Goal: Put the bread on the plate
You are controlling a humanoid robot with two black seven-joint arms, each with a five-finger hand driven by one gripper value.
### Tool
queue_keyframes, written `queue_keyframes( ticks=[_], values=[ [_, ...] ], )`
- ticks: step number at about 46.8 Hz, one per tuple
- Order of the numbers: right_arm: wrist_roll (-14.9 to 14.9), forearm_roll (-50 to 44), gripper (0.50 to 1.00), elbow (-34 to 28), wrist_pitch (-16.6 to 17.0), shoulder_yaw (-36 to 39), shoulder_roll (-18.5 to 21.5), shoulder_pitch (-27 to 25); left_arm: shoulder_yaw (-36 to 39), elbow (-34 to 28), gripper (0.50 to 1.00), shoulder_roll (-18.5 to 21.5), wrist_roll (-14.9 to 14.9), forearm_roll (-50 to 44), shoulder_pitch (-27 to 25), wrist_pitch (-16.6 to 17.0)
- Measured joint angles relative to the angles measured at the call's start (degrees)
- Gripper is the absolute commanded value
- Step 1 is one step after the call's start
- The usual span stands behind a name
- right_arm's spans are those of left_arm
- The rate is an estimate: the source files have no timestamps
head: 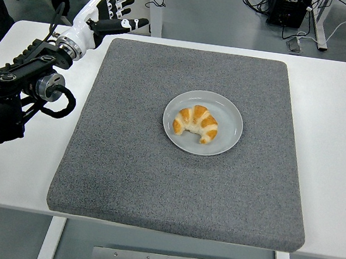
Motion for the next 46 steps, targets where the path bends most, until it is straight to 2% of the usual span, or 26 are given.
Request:
queue_keyframes(
  ticks=[13, 28, 36, 46],
  values=[
    [0.00, 0.00, 1.000, 0.00, 0.01, 0.00, 0.00, 0.00, -2.92, 3.38, 0.968, -2.78, 0.52, -6.39, 1.46, -0.38],
    [0.00, 0.00, 1.000, 0.25, 0.02, 0.08, 0.00, 0.24, -13.37, 9.59, 0.968, -7.52, 0.77, -9.00, 3.63, -1.39],
    [0.00, 0.00, 1.000, 0.25, 0.05, 0.03, 0.00, 0.26, -16.07, 10.72, 0.968, -7.80, 1.58, -10.27, 4.28, -3.74],
    [0.00, 0.00, 1.000, 0.35, 0.21, 0.03, 0.00, 0.26, -16.70, 11.94, 0.968, -7.81, 1.68, -11.50, 4.28, -5.15]
  ],
)
